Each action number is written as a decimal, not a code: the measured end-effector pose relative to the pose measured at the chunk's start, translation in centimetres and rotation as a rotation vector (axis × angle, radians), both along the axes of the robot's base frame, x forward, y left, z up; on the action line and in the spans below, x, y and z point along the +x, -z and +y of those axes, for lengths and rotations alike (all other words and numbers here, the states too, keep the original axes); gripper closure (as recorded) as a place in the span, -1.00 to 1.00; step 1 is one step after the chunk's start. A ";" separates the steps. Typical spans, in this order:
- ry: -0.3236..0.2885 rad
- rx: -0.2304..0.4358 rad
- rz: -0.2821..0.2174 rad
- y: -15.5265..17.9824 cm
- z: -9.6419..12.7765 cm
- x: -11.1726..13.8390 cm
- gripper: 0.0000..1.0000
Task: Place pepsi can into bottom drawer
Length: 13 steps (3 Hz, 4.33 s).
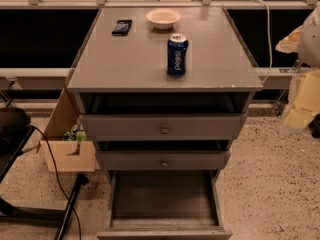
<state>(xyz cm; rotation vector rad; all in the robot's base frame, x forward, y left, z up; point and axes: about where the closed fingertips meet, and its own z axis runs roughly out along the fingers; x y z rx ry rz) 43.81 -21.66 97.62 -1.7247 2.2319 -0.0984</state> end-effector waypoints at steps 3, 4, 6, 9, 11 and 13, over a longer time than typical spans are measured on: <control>0.018 0.036 -0.058 1.6 1.3 4.9 -1.00; 0.041 0.079 -0.089 3.4 2.3 10.0 -1.00; 0.101 0.199 -0.116 5.3 3.3 18.1 -1.00; 0.169 0.333 -0.096 6.5 3.1 22.7 -1.00; 0.188 0.401 -0.069 8.2 4.3 24.6 -1.00; 0.130 0.492 -0.073 8.7 7.8 27.3 -1.00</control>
Offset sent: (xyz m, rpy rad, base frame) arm 0.0462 0.0133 -0.0167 0.0069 -0.0509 -0.0052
